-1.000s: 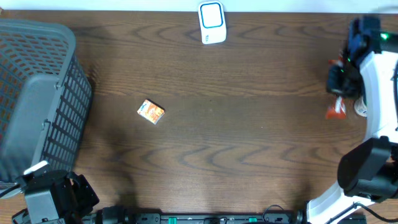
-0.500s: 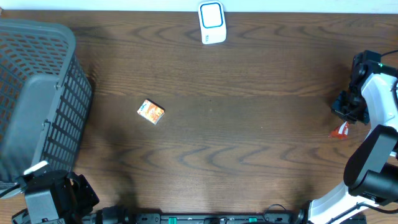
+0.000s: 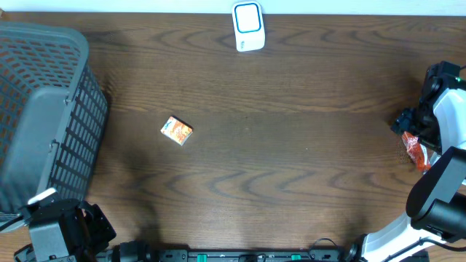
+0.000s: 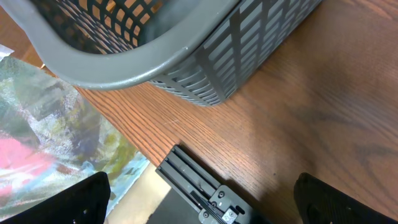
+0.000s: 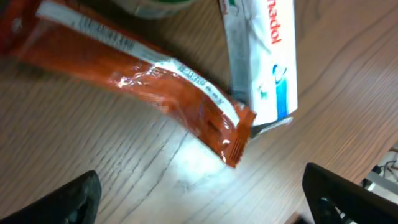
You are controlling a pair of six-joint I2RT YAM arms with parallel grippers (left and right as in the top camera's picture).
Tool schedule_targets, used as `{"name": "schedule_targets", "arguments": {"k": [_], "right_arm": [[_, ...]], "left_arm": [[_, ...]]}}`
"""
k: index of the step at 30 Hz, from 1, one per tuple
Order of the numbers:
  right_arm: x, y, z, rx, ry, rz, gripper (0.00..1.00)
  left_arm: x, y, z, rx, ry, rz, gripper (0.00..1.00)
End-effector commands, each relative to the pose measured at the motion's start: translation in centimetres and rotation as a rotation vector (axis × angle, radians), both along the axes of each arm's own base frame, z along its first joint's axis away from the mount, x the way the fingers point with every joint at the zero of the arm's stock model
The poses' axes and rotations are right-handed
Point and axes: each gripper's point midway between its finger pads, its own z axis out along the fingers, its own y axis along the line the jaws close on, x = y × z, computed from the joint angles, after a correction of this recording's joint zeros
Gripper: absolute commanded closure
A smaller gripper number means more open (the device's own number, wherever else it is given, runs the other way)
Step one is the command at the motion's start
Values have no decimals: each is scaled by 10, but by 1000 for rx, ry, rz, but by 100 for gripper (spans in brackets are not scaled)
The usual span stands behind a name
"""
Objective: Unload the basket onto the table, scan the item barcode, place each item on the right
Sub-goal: 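Move the right gripper to the orange Kleenex packet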
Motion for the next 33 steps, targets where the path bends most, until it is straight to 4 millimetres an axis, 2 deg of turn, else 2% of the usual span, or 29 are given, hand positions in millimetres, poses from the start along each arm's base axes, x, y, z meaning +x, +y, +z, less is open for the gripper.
{"name": "schedule_targets", "arguments": {"k": [1, 2, 4, 5, 6, 8, 9, 11, 15, 17, 18, 20, 25, 28, 33], "right_arm": [[34, 23, 36, 75, -171, 55, 1], [44, 37, 45, 122, -224, 81, 1], [67, 78, 63, 257, -339, 159, 1], [83, 118, 77, 374, -421, 252, 1], [90, 143, 84, 441, -456, 325, 1], [103, 205, 96, 579, -514, 526, 1], [105, 229, 98, 623, -525, 600, 1], [105, 294, 95, 706, -510, 753, 1], [85, 380, 87, 840, -441, 765, 1], [73, 414, 85, 849, -423, 826, 1], [71, 425, 85, 831, -431, 859, 1], [69, 458, 88, 823, -472, 893, 1], [53, 525, 92, 927, -502, 652, 1], [49, 546, 78, 924, -485, 569, 1], [52, 590, 61, 934, -435, 573, 1]], "left_arm": [[-2, 2, 1, 8, -5, 18, 5], [-2, 2, 1, 8, -5, 18, 5], [-2, 2, 1, 8, -5, 18, 5], [-2, 2, 1, 8, -5, 18, 5], [-2, 2, 1, 8, -5, 18, 5], [-2, 2, 1, 8, -5, 18, 5], [-2, 2, 1, 8, -5, 18, 5], [-2, 2, 1, 8, -5, 18, 5], [-2, 2, 1, 8, -5, 18, 5], [-2, 2, 1, 8, -5, 18, 5], [-2, 2, 1, 8, -5, 18, 5], [-2, 2, 1, 8, -5, 18, 5], [-2, 2, 1, 8, -5, 18, 5], [-2, 2, 1, 8, -5, 18, 5], [-2, 2, 1, 8, -5, 18, 5]]}}
